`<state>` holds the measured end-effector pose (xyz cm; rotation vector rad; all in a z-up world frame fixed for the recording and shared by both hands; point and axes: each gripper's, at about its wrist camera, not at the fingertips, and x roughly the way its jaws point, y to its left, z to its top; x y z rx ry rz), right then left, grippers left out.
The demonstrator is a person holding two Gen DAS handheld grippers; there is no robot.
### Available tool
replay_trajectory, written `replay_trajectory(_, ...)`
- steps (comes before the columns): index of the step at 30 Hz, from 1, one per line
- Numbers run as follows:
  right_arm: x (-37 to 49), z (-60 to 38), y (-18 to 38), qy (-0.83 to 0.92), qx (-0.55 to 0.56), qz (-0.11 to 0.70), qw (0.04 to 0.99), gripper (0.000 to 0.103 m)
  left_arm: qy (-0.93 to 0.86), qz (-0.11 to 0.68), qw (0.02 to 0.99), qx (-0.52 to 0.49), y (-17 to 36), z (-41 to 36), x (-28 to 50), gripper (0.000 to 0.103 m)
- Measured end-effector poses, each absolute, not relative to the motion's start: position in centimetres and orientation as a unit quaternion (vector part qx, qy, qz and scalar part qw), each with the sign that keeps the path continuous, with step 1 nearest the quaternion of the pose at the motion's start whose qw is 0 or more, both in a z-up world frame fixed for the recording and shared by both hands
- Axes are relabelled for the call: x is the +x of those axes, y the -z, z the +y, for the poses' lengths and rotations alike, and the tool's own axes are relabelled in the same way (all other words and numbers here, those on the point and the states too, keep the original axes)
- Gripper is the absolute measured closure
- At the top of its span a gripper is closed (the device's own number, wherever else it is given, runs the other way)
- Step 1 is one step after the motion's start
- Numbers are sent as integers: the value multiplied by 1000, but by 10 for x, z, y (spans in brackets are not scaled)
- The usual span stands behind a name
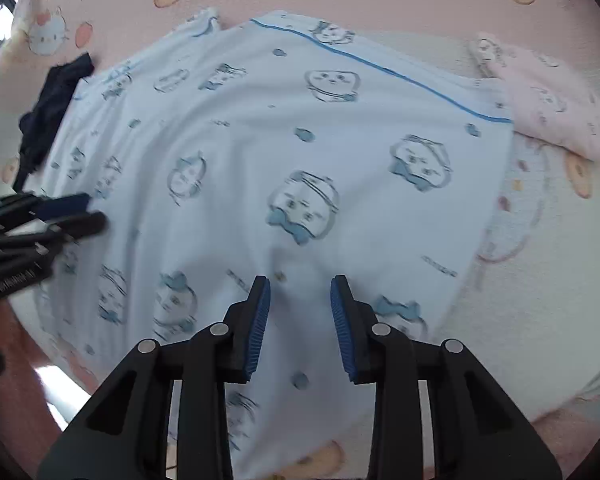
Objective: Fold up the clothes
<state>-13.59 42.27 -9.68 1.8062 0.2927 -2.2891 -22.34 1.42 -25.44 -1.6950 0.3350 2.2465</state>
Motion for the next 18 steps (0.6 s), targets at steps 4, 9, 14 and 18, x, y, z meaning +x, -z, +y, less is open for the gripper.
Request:
replay_trajectory(4, -109, 459, 95, 782, 615, 87, 51, 64, -799, 30, 143, -584, 242, -32, -210, 64)
replay_trajectory(9, -96, 410, 84, 801, 575, 78, 148, 66, -785, 52, 190, -588, 255, -10, -182, 64)
replay_trajectory(14, -81, 397, 103, 776, 595, 164, 130, 66, -768, 164, 169, -596, 256, -20, -170, 63)
replay_trajectory(18, -70, 413, 97, 770, 605, 185, 81, 58, -760, 186, 143, -606, 249, -48, -163, 60)
